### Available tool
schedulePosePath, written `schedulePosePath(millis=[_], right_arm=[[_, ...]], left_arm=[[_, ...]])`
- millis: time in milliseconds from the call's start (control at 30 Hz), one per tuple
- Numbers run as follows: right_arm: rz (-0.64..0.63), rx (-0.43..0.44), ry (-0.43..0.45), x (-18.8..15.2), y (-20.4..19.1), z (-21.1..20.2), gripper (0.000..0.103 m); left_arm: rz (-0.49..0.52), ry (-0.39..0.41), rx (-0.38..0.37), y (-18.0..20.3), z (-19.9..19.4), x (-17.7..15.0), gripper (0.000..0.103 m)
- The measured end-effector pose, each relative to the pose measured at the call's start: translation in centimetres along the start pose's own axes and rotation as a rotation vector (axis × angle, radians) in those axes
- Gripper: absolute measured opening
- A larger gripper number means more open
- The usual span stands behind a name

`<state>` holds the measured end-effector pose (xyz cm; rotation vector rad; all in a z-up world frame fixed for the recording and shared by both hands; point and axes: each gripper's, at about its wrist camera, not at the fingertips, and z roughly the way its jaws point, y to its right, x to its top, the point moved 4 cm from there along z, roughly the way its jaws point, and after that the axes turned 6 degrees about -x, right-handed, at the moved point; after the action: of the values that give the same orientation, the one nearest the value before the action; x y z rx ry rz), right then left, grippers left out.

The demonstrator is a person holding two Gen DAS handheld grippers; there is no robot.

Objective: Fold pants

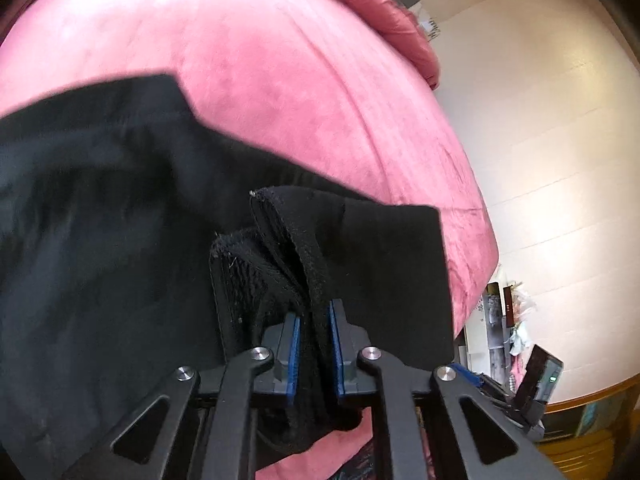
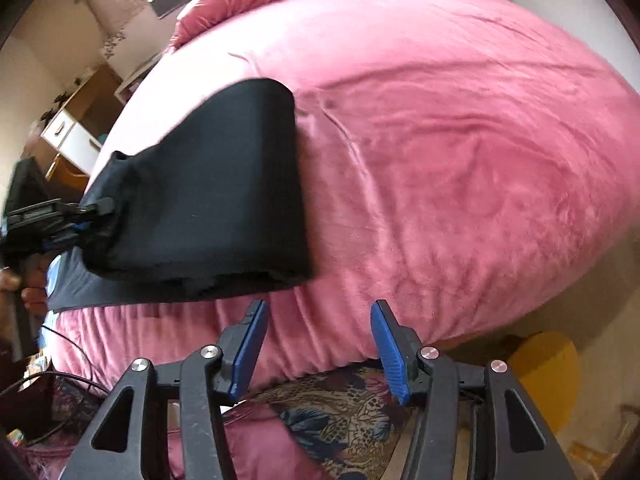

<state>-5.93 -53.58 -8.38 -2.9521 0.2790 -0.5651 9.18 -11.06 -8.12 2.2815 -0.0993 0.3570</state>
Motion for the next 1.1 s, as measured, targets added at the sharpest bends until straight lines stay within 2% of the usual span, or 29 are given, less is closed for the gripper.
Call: schedulePosePath(millis=[100,167,200,267,333,400,433,567,667,767,867,933,967,1067,1100], right_arm=[[-0.006,0.000,0.000,0.5,-1.1,1.4,0.053],[-0.022,0.003,0.015,0.9,-1.8,2.1,0.049],[-0.044,0.005,0.025,1.1,-2.4,2.2,0.048],[-0.068,0.003,0.023,1.3,-3.2,2.5,0.047],[-0.097,-0.015,0.008,1.4,-3.6,2.9,0.047],[-0.113,-0.028,-0.003,1.3,-3.9,3.0,0.047],[-0.119,-0.033,-0.004,1.0,-3.8,2.9,0.047],[-0.140,-0.015,0.019,1.1,-3.9,0.7,0.047],[-0.151,0.006,0.066,2.4,-4.8,-0.8,0.047],[-0.194,0.049,0.113,4.8,-7.4,-1.4,0.047],[-0.279,0.114,0.129,6.8,-11.8,-1.1,0.047],[-0.338,0.145,0.123,7.8,-15.0,0.1,0.047],[-0.364,0.152,0.118,8.1,-16.3,0.7,0.047],[-0.454,0.193,0.098,8.9,-20.6,2.5,0.046],[-0.486,0.198,0.095,9.1,-21.8,2.8,0.046]], left_arm=[[0.078,0.082,-0.104,2.2,-2.7,0.3,0.011],[0.107,0.111,-0.165,3.2,-4.2,0.1,0.011],[0.131,0.110,-0.158,3.4,-4.8,-0.3,0.011],[0.174,0.083,-0.063,2.8,-4.7,-1.1,0.011],[0.161,0.022,0.049,0.3,-3.3,-1.9,0.011],[0.139,-0.026,0.132,-2.0,-1.8,-2.5,0.011],[0.134,-0.038,0.151,-2.5,-1.3,-2.7,0.011],[0.110,-0.028,0.141,-3.4,-1.4,-3.2,0.012],[0.114,-0.016,0.139,-3.7,-2.1,-3.2,0.012],[0.137,0.007,0.137,-3.4,-2.7,-3.3,0.012],[0.161,0.053,0.127,-2.9,-3.9,-3.8,0.014],[0.150,0.051,0.141,-3.2,-4.6,-4.6,0.028],[0.136,0.047,0.146,-3.8,-5.3,-4.8,0.031],[0.104,0.073,0.149,-4.6,-7.1,-5.5,0.031],[0.090,0.075,0.130,-4.7,-7.8,-5.9,0.029]])
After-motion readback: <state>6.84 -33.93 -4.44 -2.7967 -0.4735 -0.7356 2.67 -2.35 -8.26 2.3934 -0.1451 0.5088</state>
